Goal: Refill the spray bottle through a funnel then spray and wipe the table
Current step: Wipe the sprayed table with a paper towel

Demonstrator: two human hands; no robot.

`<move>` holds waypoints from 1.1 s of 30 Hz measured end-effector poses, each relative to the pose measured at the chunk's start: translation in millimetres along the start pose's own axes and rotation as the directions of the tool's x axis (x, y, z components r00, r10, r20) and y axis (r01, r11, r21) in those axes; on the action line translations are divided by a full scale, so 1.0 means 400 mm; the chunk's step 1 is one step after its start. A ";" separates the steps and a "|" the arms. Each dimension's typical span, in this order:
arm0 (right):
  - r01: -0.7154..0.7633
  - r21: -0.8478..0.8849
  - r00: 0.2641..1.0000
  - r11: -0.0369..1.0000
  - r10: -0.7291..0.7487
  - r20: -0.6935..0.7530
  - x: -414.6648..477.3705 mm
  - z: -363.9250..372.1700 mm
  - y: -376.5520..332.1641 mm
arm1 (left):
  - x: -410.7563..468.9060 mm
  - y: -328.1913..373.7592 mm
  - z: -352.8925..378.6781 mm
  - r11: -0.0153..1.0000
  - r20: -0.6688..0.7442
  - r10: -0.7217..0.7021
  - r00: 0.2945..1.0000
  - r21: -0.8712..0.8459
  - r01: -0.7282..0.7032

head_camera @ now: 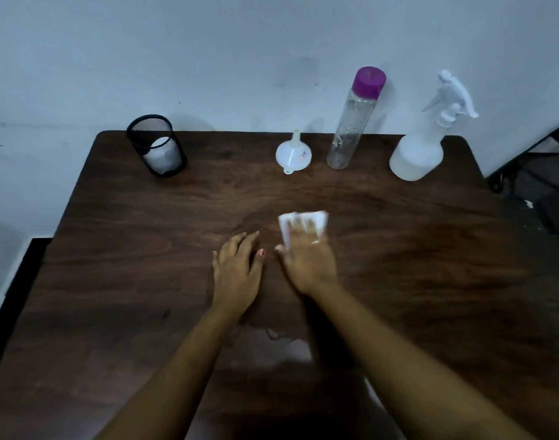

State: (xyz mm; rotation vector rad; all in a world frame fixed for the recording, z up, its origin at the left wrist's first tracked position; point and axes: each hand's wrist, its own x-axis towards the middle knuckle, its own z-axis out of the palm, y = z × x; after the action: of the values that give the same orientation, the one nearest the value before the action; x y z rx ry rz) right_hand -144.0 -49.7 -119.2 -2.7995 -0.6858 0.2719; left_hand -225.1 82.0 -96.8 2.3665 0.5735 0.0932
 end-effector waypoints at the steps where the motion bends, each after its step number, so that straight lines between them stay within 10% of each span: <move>1: 0.139 0.035 0.990 0.990 -0.139 0.008 -0.034 0.017 -0.037 | 0.004 0.007 0.005 1.000 -0.007 0.004 1.000 -0.006 -0.004; 6: 0.604 0.005 0.796 0.797 -0.604 0.054 -0.187 0.069 -0.076 | 0.037 0.064 0.040 0.997 0.004 0.082 0.997 -0.010 -0.082; 10: 0.628 -0.100 0.777 0.772 -0.617 0.122 -0.284 0.061 0.048 | 0.031 0.125 0.086 0.991 0.075 0.135 0.988 -0.018 -0.134; 16: 0.047 -0.077 0.999 0.996 -0.045 0.029 -0.379 -0.048 0.322 | -0.042 0.195 0.159 0.967 0.221 0.247 0.943 -0.001 -0.253; 20: -0.354 0.020 0.930 0.935 0.354 -0.094 -0.462 -0.088 0.438 | -0.088 0.239 0.204 0.931 0.319 0.349 0.881 -0.014 -0.364; 25: -0.476 0.323 0.830 0.818 0.539 -0.143 -0.532 -0.115 0.414 | -0.106 0.296 0.247 0.885 0.374 0.448 0.812 -0.054 -0.463; 28: -0.442 0.693 0.699 0.569 0.703 -0.131 -0.544 -0.177 0.384 | -0.116 0.344 0.264 0.867 0.428 0.490 0.760 -0.151 -0.474; 33: -0.011 0.963 0.601 -0.271 0.768 0.222 -0.529 -0.271 0.364 | -0.165 0.464 0.267 0.901 0.696 0.361 0.621 -0.433 -0.039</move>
State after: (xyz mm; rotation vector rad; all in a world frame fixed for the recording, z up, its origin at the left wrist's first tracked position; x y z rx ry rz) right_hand -240.6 -296.1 -31.2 -1.1717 0.6828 0.0147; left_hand -191.2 -134.9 -52.4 1.8232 -0.1442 -0.6347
